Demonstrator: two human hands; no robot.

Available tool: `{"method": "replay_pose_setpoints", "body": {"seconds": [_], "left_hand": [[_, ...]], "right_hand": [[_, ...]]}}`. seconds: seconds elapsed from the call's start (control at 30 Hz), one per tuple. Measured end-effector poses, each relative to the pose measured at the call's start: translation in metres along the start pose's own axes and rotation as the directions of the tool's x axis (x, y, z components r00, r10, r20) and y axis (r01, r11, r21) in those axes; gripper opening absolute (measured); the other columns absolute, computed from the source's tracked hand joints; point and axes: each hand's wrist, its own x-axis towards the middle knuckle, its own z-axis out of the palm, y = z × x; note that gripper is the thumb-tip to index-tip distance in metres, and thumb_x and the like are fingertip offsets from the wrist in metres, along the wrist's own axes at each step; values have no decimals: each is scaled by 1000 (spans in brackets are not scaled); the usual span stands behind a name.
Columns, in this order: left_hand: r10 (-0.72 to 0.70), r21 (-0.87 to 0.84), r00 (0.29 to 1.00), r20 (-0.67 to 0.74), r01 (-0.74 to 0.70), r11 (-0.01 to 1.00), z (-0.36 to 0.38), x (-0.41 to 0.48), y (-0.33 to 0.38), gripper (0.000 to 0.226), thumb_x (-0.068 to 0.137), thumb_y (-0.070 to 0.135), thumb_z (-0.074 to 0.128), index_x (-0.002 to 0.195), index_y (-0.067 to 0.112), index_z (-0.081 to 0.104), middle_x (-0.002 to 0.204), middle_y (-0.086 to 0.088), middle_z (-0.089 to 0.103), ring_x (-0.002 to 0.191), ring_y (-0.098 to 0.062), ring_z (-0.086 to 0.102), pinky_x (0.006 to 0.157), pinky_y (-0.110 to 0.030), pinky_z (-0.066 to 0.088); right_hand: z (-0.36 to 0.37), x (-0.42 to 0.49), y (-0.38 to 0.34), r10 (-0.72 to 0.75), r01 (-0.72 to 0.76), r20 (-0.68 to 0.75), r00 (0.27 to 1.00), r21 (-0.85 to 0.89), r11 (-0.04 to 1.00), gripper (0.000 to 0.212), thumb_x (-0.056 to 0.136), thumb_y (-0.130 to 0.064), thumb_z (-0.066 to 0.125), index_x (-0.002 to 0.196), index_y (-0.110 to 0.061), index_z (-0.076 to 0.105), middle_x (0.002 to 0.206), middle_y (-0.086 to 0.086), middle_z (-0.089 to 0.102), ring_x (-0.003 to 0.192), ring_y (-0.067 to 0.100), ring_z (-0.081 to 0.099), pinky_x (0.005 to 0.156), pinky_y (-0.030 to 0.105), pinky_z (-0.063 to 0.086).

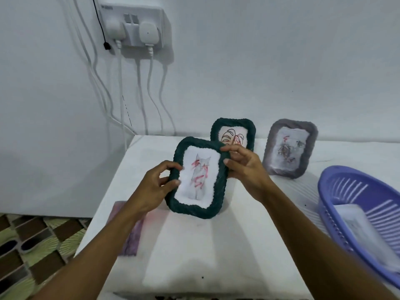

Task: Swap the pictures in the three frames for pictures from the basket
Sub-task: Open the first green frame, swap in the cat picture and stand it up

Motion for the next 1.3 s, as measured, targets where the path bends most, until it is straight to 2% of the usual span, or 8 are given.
{"method": "replay_pose_setpoints", "body": {"seconds": [0.17, 0.33, 0.47, 0.67, 0.77, 0.93, 1.17, 1.3], "left_hand": [[236, 441, 971, -43, -194, 876, 43, -16, -8, 50, 74, 55, 64, 122, 42, 53, 140, 9, 31, 129, -9, 29, 104, -21, 29], [336, 511, 900, 277, -435, 742, 91, -45, 10, 60, 79, 59, 62, 133, 42, 43, 134, 12, 34, 122, -7, 38, 93, -24, 50], [364, 580, 885, 289, -465, 669, 112, -53, 11, 55, 85, 45, 63, 137, 41, 44, 137, 7, 35, 116, -14, 51, 85, -16, 47], [345, 505, 923, 169, -382, 774, 118, -61, 20, 48, 79, 28, 70, 124, 29, 54, 124, 10, 45, 92, -11, 60, 82, -24, 56], [233, 196, 970, 64, -241, 950, 113, -63, 20, 50, 78, 10, 73, 120, 29, 54, 116, 14, 53, 94, -13, 62, 78, -25, 57], [-23, -124, 992, 127, 39, 992, 113, -73, 0, 58, 84, -2, 66, 125, 35, 50, 125, 15, 57, 101, -17, 65, 83, -32, 55], [30, 468, 985, 168, -106, 877, 114, -97, -37, 57, 80, 37, 60, 135, 34, 42, 132, 22, 41, 127, -1, 36, 110, -31, 32], [88, 631, 981, 174, -180, 755, 108, -102, -43, 62, 80, 52, 50, 137, 29, 43, 133, 22, 36, 128, -2, 28, 108, -26, 20]], "right_hand": [[-14, -29, -4, 47, -43, -94, 994, 45, 998, 27, 91, 2, 58, 116, -7, 62, 110, 12, 71, 104, 30, 65, 84, 48, 57], [-19, -52, -17, 22, -21, -116, 993, 9, 1000, 29, 92, 1, 58, 119, -7, 61, 110, 12, 71, 101, 26, 69, 75, 42, 59], [-18, -65, -29, -2, -3, -82, 997, -58, 998, 28, 92, 0, 58, 117, -10, 64, 108, 14, 71, 91, 25, 71, 67, 36, 59], [-25, -79, -29, -59, 53, -31, 998, -156, 986, 34, 95, -7, 56, 127, -20, 59, 119, 8, 68, 98, 25, 69, 81, 34, 57], [-47, -87, -3, -119, 85, -18, 993, -599, 796, 34, 95, -18, 58, 126, -31, 60, 134, -5, 56, 119, 15, 55, 93, 38, 51], [-58, -119, 40, 61, -16, 47, 997, -646, 763, 33, 89, -31, 65, 120, -42, 61, 149, -5, 31, 126, 19, 46, 88, 22, 53], [-54, -159, 82, 40, 6, 33, 999, -839, 545, 44, 85, -48, 65, 127, -49, 53, 156, -9, 9, 124, 16, 41, 107, 38, 41], [-59, -157, 82, 55, -12, 11, 998, -921, 388, 43, 88, -53, 56, 130, -48, 50, 153, -4, 26, 128, 22, 36, 106, 45, 34]]}}
